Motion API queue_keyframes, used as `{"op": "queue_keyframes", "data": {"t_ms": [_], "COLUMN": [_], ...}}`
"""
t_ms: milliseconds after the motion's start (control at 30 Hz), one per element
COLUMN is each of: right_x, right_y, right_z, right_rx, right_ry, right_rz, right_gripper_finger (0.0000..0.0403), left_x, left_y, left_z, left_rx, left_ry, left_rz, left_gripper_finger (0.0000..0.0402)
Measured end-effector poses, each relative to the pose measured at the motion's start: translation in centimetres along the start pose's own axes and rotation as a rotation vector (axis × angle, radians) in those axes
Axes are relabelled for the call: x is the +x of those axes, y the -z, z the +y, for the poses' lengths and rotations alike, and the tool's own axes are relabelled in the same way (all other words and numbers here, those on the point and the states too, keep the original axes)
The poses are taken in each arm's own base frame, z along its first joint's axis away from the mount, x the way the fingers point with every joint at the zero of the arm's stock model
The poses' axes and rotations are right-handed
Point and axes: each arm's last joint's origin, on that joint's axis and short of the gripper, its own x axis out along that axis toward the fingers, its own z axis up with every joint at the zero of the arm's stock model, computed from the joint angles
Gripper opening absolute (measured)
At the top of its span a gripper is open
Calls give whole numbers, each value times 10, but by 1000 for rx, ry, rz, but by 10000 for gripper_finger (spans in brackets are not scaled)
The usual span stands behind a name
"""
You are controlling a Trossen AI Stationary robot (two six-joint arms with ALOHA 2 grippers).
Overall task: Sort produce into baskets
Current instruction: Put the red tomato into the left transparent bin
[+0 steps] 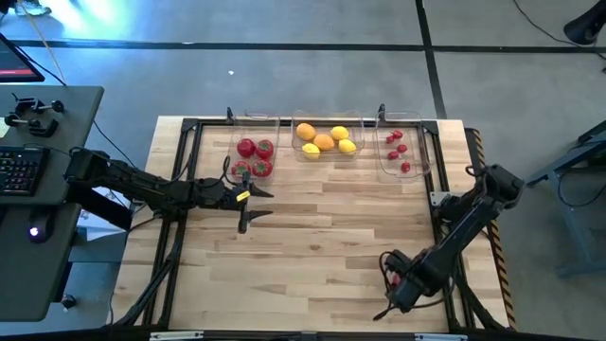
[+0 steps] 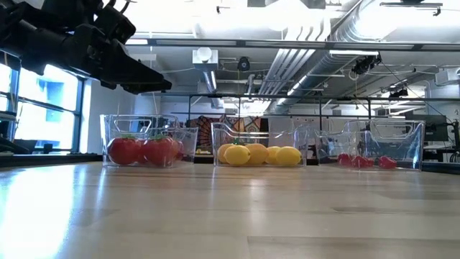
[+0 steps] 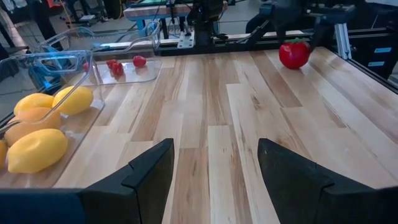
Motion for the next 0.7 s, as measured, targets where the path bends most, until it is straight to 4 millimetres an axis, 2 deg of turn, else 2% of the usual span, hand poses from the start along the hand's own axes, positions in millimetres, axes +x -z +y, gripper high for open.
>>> {"op": "queue_keyframes", "data": {"t_ms": [267, 567, 700], "right_x": [4, 3, -5], "right_y": [0, -4, -11], "right_z": [2, 4, 4], "right_rx": [-32, -81, -113], "right_ry": [5, -20, -50], "right_rz": [1, -2, -58], "right_gripper_finger": [333, 262, 246], "left_x": [0, 0, 0], "left_y": [0, 1, 1], "left_z": [0, 0, 1], "left_rx": [0, -28, -13], "left_ry": [0, -2, -21], "left_rz": [0, 13, 11], "left_gripper_finger": [217, 217, 217]}}
